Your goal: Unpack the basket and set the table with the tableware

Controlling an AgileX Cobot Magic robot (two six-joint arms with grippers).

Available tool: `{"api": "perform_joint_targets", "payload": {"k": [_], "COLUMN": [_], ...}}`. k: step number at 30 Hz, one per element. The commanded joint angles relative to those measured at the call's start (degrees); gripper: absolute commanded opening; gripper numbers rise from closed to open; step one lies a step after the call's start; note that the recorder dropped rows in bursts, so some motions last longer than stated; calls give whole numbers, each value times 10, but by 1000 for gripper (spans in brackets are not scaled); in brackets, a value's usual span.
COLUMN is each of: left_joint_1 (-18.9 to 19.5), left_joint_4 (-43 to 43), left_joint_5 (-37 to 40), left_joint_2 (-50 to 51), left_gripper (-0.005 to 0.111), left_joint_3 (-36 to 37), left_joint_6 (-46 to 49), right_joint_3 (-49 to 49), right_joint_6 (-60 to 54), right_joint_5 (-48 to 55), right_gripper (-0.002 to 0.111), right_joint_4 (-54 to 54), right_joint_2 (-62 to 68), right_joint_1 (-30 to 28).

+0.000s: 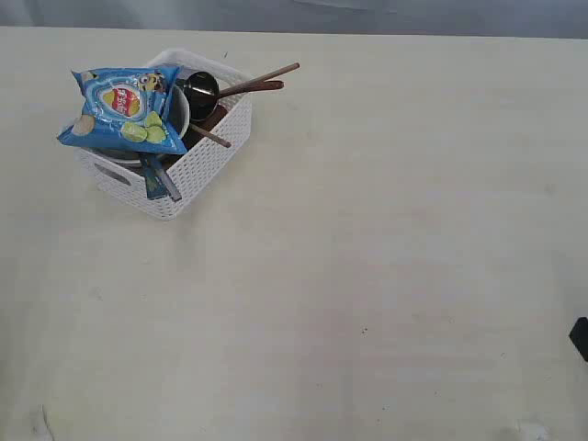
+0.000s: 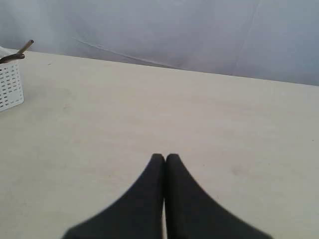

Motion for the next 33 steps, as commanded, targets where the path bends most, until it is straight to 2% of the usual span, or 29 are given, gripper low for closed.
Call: {"api": "perform_joint_targets", "payload": {"k": [1,21,25,27,28,33], "left_joint_1": [2,2,2,2,2,2], "left_joint_4": [2,2,2,2,2,2], "left_joint_5": [-3,-3,-3,-3,-3,-3], "left_joint_2": [-3,-3,-3,-3,-3,-3], "left_gripper": [0,0,0,0,0,0], "left_joint_3": [2,2,2,2,2,2], "left_joint_6": [0,0,0,0,0,0], "right_joint_3": [2,2,2,2,2,2], "right_joint_6": [-2,-15,-22,-21,7,139], "right_joint_5": [-2,-12,-97,-179,-240,-352], "right_gripper": [0,0,0,0,0,0], "right_joint_4": [-1,-4,-4,-4,-3,-2], "right_joint_2": [-4,-4,-4,-4,-4,-4], "right_joint_1": [-2,-1,-1,-1,-1,-1]}}
